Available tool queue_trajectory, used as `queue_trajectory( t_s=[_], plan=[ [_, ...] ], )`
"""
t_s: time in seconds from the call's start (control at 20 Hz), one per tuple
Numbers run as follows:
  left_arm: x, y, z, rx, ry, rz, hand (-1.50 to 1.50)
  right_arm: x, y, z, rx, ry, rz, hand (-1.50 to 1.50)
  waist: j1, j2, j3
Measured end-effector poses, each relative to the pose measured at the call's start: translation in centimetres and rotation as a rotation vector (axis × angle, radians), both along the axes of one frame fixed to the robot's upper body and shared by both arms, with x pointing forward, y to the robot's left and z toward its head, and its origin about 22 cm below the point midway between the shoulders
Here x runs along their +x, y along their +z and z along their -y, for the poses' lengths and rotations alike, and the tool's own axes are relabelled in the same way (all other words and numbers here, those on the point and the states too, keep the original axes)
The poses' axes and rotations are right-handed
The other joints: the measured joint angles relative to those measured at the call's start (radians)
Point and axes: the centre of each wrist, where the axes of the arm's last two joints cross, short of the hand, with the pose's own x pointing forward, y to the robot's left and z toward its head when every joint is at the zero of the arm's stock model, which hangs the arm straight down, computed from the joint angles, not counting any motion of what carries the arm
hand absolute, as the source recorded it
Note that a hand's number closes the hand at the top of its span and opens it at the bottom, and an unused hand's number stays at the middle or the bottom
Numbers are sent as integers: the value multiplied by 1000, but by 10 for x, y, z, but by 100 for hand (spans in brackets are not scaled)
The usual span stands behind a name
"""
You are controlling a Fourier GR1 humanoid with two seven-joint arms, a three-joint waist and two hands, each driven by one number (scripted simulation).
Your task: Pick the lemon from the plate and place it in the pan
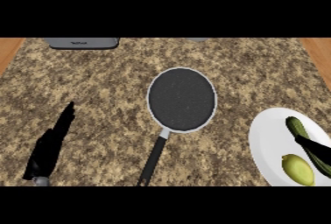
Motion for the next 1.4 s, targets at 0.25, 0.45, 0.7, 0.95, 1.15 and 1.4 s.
queue_trajectory(
  t_s=[0.25, 0.45, 0.7, 0.95, 1.15, 1.4],
  plan=[
    [-2, 1, -1, -1, -3, 0, 0, 2, -16, -2, -11, -7, -16, -150, 1, 0, 0],
    [-2, -6, 1, -5, -3, -1, 0, 6, -29, -8, -16, -6, -20, -150, 1, 0, 0],
    [-8, -4, 1, -4, 7, 0, 0, 10, -44, -10, -17, -16, -21, -150, 2, 0, 0],
    [-10, -2, 4, 2, -1, 6, 0, 20, -55, -5, 9, -19, -13, 150, 3, 0, 0],
    [-9, -9, -4, 4, -3, 8, 0, 22, -65, -10, 62, -16, 6, 150, 2, 0, -1],
    [-4, -3, 1, 8, 0, 10, 0, 18, -71, -7, 120, 0, -13, 150, 1, -1, -1]
  ],
)
